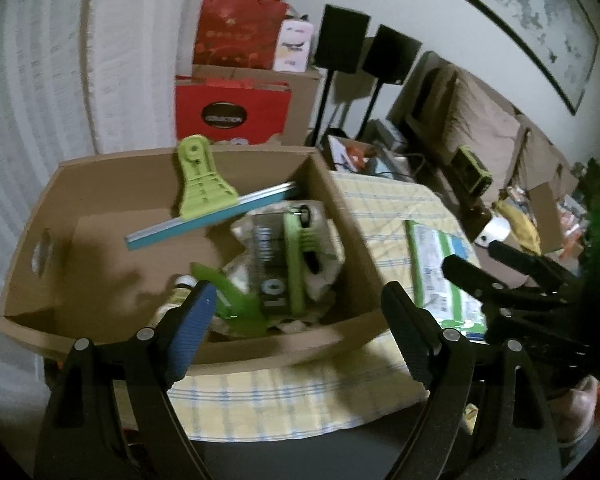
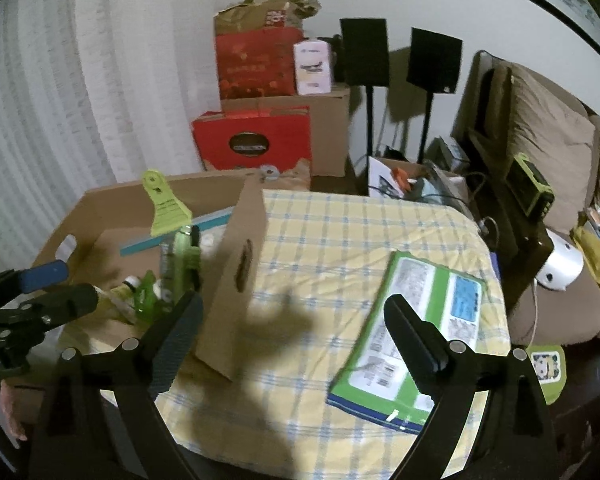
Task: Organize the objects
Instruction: 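Withdraw both grippers from the box toward the green wipes package, then grasp the edge of the green-and-white wipes package with the left gripper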
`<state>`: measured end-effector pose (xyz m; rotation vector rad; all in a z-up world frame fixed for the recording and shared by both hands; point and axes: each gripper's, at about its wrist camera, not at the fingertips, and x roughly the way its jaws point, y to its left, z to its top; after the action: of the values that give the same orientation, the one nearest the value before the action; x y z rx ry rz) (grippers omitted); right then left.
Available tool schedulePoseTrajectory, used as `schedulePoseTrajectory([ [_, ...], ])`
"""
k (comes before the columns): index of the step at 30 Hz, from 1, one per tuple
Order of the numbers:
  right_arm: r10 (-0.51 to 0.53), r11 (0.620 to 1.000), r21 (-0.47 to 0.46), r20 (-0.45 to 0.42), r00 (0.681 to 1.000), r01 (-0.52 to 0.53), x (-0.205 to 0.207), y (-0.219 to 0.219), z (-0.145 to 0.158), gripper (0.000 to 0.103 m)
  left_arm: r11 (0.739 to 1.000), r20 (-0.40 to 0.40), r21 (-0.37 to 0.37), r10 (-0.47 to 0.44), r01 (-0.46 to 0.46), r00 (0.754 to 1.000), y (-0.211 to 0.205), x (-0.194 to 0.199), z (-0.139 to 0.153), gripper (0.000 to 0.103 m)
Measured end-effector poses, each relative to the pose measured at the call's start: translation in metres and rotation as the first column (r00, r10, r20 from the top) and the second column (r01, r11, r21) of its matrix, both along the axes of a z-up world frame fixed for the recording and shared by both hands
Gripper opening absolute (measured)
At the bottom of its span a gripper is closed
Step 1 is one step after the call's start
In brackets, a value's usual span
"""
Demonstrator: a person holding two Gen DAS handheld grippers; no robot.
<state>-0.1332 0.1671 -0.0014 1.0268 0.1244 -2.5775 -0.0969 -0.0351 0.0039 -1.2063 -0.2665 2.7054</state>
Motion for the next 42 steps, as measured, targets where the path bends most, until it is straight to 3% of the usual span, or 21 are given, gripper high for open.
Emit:
schedulePoseTrajectory([
  [6, -0.074, 0.997, -0.010, 0.022, 0.997, 0.074, -0.002, 0.039, -0.006, 0.093, 0.997, -0.010, 0.036, -0.071, 0.072, 0.997, 0.032, 0.001, 0.001, 0.083],
  [18, -0.249, 0.964, -0.071, 0.090, 0.964, 0.255, -0.008, 0.139, -0.022, 0.093, 0.974, -0.017, 0.030, -0.226, 0.227, 0.974, 0.119, -0.002, -0.003, 0.083],
  [27, -0.313, 0.944, -0.069, 0.119, 0.942, 0.323, -0.011, 0.172, -0.036, 0.092, 0.963, 0.041, 0.094, -0.256, 0.251, 0.966, 0.161, -0.023, -0.028, 0.083],
  [32, -0.322, 0.937, -0.094, 0.144, 0.936, 0.337, -0.014, 0.183, -0.046, 0.085, 0.961, 0.063, 0.078, -0.272, 0.267, 0.960, 0.178, -0.032, -0.041, 0.083],
  [35, -0.318, 0.932, -0.122, 0.178, 0.931, 0.342, -0.020, 0.188, -0.055, 0.075, 0.962, 0.083, 0.076, -0.268, 0.262, 0.960, 0.188, -0.041, -0.052, 0.083],
  [37, -0.310, 0.929, -0.141, 0.206, 0.928, 0.341, -0.023, 0.189, -0.062, 0.061, 0.963, 0.100, 0.075, -0.266, 0.259, 0.959, 0.193, -0.048, -0.060, 0.083],
  [39, -0.302, 0.926, -0.158, 0.231, 0.925, 0.342, -0.027, 0.189, -0.069, 0.057, 0.966, 0.114, 0.070, -0.257, 0.250, 0.960, 0.196, -0.055, -0.069, 0.082],
  [42, -0.300, 0.920, -0.178, 0.254, 0.920, 0.349, -0.033, 0.190, -0.078, 0.056, 0.967, 0.143, 0.066, -0.252, 0.245, 0.957, 0.199, -0.064, -0.083, 0.074],
])
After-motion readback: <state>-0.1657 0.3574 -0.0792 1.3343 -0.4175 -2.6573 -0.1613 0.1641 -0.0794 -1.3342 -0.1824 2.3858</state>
